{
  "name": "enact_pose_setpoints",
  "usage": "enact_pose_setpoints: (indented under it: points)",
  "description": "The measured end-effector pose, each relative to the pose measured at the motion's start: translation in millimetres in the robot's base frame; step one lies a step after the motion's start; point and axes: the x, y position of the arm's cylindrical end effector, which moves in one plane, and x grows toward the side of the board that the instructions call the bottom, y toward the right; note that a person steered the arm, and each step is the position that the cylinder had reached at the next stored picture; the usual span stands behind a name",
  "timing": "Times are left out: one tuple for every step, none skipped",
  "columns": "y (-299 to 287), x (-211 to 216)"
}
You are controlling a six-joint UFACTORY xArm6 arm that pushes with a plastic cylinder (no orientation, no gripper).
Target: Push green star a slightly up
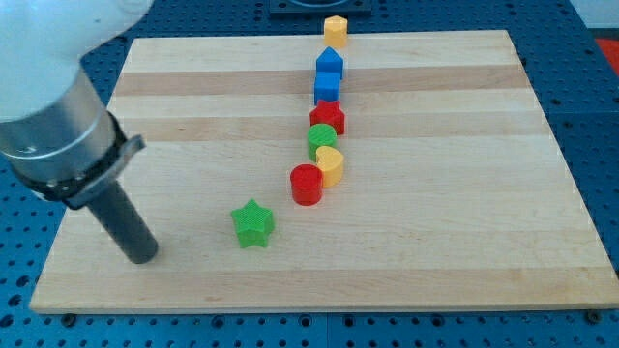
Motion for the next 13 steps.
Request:
enact_pose_setpoints:
  points:
    - [16.6,6.8]
    - [17.3,6.8]
    - [34.8,6.9]
    - [52.7,2.7]
    - [54.1,-9.6]
    - [66.8,-9.6]
    - [79.9,-5.2]
    - [101.6,5.1]
    - [130.7,5.2]
    - [156.8,-8.8]
    - [140.0,-45.6]
    - [110.8,-31.4]
    - [84.8,8.3]
